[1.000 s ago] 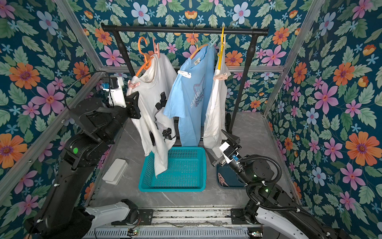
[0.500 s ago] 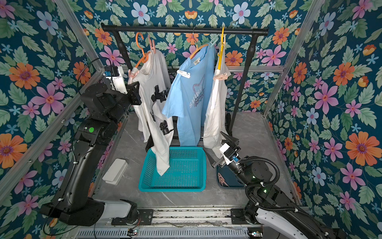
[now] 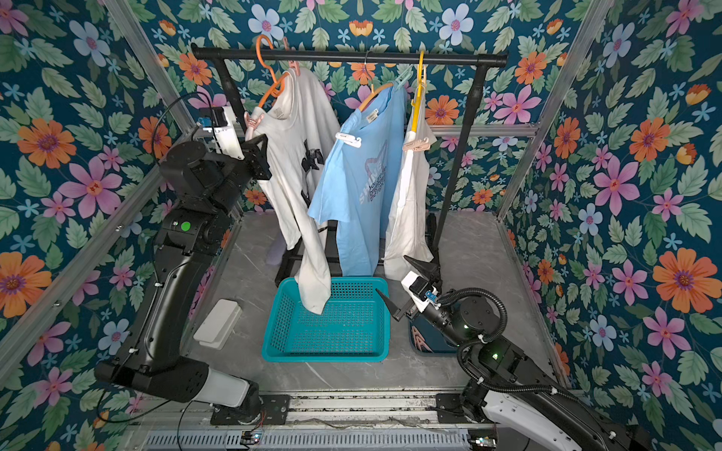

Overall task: Use clothespins to secure the t-shirt on both sides of the hanger
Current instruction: Hang the hanger on the clothesline.

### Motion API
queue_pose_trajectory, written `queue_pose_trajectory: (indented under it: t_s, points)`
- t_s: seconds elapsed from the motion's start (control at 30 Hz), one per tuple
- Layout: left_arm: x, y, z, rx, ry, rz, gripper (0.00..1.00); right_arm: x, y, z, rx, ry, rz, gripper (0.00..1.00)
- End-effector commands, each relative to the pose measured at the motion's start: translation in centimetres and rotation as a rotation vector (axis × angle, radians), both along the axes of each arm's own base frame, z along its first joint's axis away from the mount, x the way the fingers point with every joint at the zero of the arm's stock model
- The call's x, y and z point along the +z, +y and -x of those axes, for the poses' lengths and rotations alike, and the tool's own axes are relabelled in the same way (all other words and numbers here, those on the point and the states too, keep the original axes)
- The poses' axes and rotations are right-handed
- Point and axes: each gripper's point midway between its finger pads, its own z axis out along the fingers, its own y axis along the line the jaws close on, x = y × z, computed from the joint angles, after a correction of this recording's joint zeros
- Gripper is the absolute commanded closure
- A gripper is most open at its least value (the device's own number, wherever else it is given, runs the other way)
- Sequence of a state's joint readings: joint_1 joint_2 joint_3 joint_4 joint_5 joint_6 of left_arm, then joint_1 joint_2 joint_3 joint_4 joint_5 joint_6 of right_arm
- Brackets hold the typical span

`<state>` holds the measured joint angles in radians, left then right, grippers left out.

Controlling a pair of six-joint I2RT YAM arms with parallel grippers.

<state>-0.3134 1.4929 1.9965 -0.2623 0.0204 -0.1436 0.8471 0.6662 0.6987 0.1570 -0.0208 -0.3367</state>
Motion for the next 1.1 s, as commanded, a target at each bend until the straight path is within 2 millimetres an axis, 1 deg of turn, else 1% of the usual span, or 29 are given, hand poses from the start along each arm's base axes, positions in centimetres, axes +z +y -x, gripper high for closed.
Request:
queue_pose_trajectory:
  t_s: [0.0, 0.1, 0.17, 0.43, 0.53, 0.67, 0.7, 0.73, 0.8, 0.87, 0.9, 0.93, 0.97, 1.07]
  points:
    - [2.9, 0.4, 0.5, 0.004, -0.105, 0.042, 1.00, -2.1, 0.8, 0.4, 0.052, 0.094, 0.028, 0.04]
    - [2.7, 0.5, 0.0, 0.012, -0.093, 0.029, 1.00, -3.9, 1.3, 0.4, 0.065, 0.148, 0.070, 0.04]
    - [2.2, 0.5, -0.5, 0.018, -0.075, 0.019, 1.00, -4.6, 1.6, 0.4, 0.076, 0.170, 0.091, 0.04]
    - [-0.9, 0.2, -2.3, 0.027, 0.011, -0.020, 1.00, -6.9, 2.5, 1.6, 0.136, 0.247, 0.199, 0.04]
    - [-1.5, 0.2, -2.0, 0.022, 0.026, -0.027, 1.00, -7.7, 3.0, 2.1, 0.163, 0.265, 0.231, 0.04]
    - [-1.8, 0.2, -0.6, 0.002, 0.027, -0.029, 1.00, -9.2, 3.8, 2.8, 0.214, 0.318, 0.282, 0.04]
    - [-1.7, 0.3, -0.1, -0.002, 0.024, -0.029, 0.93, -9.6, 4.2, 3.0, 0.225, 0.325, 0.298, 0.04]
    - [-1.7, 0.4, 0.3, -0.006, 0.021, -0.027, 0.80, -9.9, 4.5, 3.1, 0.234, 0.325, 0.315, 0.04]
    - [-1.2, 0.5, 1.4, -0.019, 0.004, -0.026, 0.47, -10.9, 5.3, 3.4, 0.251, 0.320, 0.368, 0.03]
    - [-0.6, 0.6, 2.5, -0.028, -0.009, -0.024, 0.23, -11.9, 6.0, 3.7, 0.269, 0.332, 0.422, 0.02]
    - [-0.2, 0.8, 3.0, -0.028, -0.017, -0.025, 0.15, -12.5, 6.5, 3.8, 0.282, 0.341, 0.452, 0.01]
    - [0.1, 1.0, 3.7, -0.030, -0.024, -0.026, 0.10, -13.1, 6.8, 4.0, 0.294, 0.351, 0.476, 0.01]
    - [0.4, 1.2, 4.4, -0.029, -0.033, -0.025, 0.01, -13.6, 7.3, 4.3, 0.312, 0.358, 0.503, 0.01]
    - [1.0, 1.9, 6.7, -0.027, -0.058, -0.022, 0.00, -15.1, 9.0, 5.4, 0.375, 0.367, 0.561, 0.01]
